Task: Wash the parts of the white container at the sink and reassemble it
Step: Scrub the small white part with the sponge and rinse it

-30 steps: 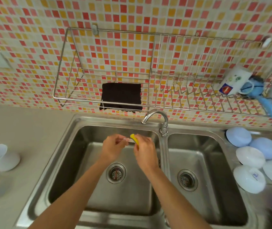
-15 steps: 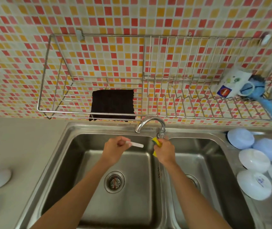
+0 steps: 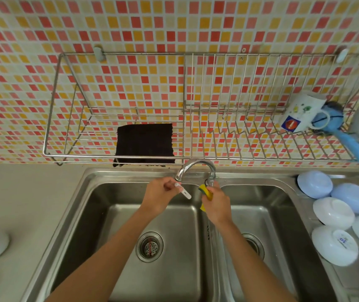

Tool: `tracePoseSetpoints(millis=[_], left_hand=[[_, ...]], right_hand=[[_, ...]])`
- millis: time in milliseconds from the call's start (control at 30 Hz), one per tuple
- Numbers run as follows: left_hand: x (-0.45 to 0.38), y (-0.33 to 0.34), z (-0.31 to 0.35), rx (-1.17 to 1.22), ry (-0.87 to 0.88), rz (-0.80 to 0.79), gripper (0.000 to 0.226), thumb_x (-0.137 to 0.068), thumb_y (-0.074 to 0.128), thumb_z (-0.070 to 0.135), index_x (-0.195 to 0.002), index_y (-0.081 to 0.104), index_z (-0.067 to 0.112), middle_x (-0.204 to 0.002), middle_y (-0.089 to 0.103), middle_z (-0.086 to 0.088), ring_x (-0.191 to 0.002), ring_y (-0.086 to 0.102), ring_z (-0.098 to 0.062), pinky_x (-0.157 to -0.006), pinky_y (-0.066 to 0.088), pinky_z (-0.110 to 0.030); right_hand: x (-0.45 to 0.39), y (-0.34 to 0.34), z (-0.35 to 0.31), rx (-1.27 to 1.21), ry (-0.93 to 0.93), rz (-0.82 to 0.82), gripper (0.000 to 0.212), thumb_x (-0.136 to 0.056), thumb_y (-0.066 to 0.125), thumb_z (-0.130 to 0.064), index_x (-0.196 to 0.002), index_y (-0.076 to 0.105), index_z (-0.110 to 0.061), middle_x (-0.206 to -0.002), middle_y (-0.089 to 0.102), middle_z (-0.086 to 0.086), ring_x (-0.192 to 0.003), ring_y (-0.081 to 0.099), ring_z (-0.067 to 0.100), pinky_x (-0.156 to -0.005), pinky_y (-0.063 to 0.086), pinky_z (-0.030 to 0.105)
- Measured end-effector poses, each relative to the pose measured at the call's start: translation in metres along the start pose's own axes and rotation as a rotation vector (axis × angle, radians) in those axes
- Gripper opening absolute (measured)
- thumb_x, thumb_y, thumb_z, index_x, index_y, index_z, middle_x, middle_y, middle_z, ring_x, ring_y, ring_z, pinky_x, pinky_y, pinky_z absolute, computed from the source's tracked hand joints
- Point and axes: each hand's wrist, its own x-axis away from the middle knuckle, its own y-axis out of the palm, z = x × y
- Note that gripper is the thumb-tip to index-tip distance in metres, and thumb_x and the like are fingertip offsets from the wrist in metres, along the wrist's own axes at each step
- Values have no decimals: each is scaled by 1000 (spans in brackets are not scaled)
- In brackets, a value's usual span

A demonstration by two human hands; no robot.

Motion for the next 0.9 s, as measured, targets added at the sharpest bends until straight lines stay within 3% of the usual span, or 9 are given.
tracePoseSetpoints(millis=[100, 167, 333, 500, 600, 733, 800, 900], left_hand=[[2, 2, 4, 10, 35, -11, 11, -80, 75, 13, -80, 72, 23, -83, 75, -6, -85, 70, -21, -82, 53, -30], [5, 2, 5, 5, 37, -4, 9, -80, 74, 11, -87, 75, 17, -82, 74, -8, -80, 69, -21, -79, 53, -29], [4, 1, 8, -105, 36, 42, 5, -82, 74, 20, -83, 73, 15, -67, 67, 2, -56, 54, 0, -59, 41, -10], [9, -4, 7, -151, 90, 120, 4, -82, 74, 23, -86, 74, 21, -71, 69, 4, -64, 60, -8, -62, 43, -10], [13, -8, 1, -164, 107, 123, 10, -80, 75, 22, -90, 76, 24, -77, 71, 5, -66, 59, -4, -62, 43, -8], [12, -4, 3, -198, 115, 107, 17, -82, 74, 16, -98, 75, 18, -89, 67, 1, -74, 58, -1, -68, 40, -3], [11, -1, 7, -188, 115, 111, 14, -82, 73, 13, -96, 75, 14, -94, 65, -3, -75, 61, -3, -74, 44, -8], [10, 2, 11, -176, 109, 92, 14, -82, 73, 9, -95, 75, 10, -95, 69, -5, -73, 63, -4, -69, 44, -4]], right_hand=[[7, -4, 7, -16, -25, 22, 21, -90, 60, -14, -109, 68, -12, -149, 40, 3, -104, 62, 24, -84, 39, 15], [9, -4, 13, -11, -27, 23, 24, -89, 60, -15, -111, 68, -17, -152, 35, -4, -105, 62, 23, -89, 43, 21], [15, -7, 18, 2, -12, 11, 25, -89, 61, -17, -114, 66, -17, -153, 32, -6, -106, 61, 22, -87, 42, 20], [19, -10, 17, 1, -17, 0, 22, -89, 61, -16, -110, 68, -16, -154, 31, -4, -111, 60, 23, -86, 38, 16], [21, -10, 19, -1, -10, 4, 25, -88, 61, -17, -113, 67, -18, -153, 33, 2, -117, 58, 24, -87, 38, 17], [27, -9, 18, 14, -19, -5, 24, -88, 61, -12, -111, 68, -14, -148, 42, 6, -112, 59, 25, -78, 32, 11], [29, -8, 16, 11, -26, 3, 24, -87, 61, -10, -110, 69, -13, -148, 41, 5, -111, 60, 24, -75, 32, 10], [31, -8, 16, 1, -22, 3, 25, -87, 61, -11, -111, 69, -15, -150, 37, 4, -115, 59, 23, -76, 30, 7]])
